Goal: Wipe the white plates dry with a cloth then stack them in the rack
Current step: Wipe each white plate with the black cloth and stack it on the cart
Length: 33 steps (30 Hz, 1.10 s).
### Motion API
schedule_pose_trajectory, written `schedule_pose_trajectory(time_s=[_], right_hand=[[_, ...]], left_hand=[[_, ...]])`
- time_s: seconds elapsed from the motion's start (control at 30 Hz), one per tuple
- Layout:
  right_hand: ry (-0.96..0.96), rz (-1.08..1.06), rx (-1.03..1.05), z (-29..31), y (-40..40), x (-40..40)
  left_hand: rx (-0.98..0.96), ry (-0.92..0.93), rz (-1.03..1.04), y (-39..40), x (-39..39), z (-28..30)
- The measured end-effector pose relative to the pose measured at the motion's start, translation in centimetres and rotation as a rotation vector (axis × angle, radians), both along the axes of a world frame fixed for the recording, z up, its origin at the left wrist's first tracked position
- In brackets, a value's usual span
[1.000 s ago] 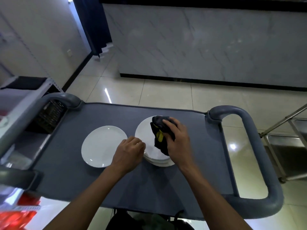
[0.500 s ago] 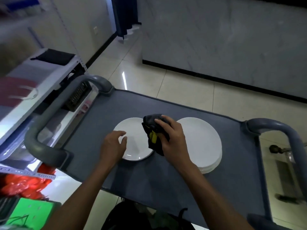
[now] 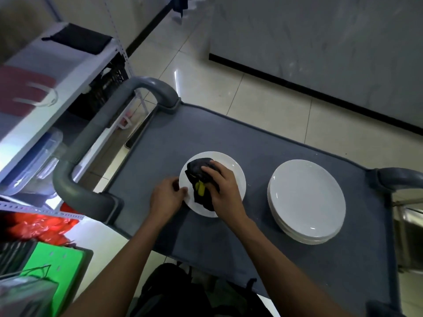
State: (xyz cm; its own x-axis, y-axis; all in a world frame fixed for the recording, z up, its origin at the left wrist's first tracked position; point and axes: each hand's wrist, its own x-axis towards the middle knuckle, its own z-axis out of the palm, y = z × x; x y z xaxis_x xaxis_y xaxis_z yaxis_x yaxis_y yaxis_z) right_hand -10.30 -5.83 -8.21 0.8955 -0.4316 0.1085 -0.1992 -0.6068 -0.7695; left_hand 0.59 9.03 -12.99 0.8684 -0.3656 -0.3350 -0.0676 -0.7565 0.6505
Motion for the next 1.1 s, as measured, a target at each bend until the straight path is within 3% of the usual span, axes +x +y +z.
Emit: schedule_pose_trajectory(time_s=[0.17,0.33,0.63,0.83,0.97,1.1], right_hand=[[0.137,-0.017,-0.134,-2.3,-0.3,-0.5],[0.409,-0.036,-0.304,-3.2,0.0,-0.4],[0.432,-0.023,-0.344,-3.1,1.0,-0.6],[0.338,-0.113,-0.23,-2.8,0.9,-1.0],[0.327,-0.133,-0.208,-2.9,1.7,-0.9],[0.314,-0.173,-0.188,-2.9,2.3,-1.3]], left_hand=[[-0.006,-0.005,0.028,-0.4,0.0,-0.8],[-0.049,-0.026,0.037,-0.5,0.1,-1.1],[-0.104,0.054,0.073,-0.5,1.1,-0.4],[-0.225,0.195,0.141,-1.2,2.1,0.8],[-0.319,0.502,0.165,-1.5,2.7,0.8],[-0.387,0.638,0.148,-1.4,3.3,1.2]])
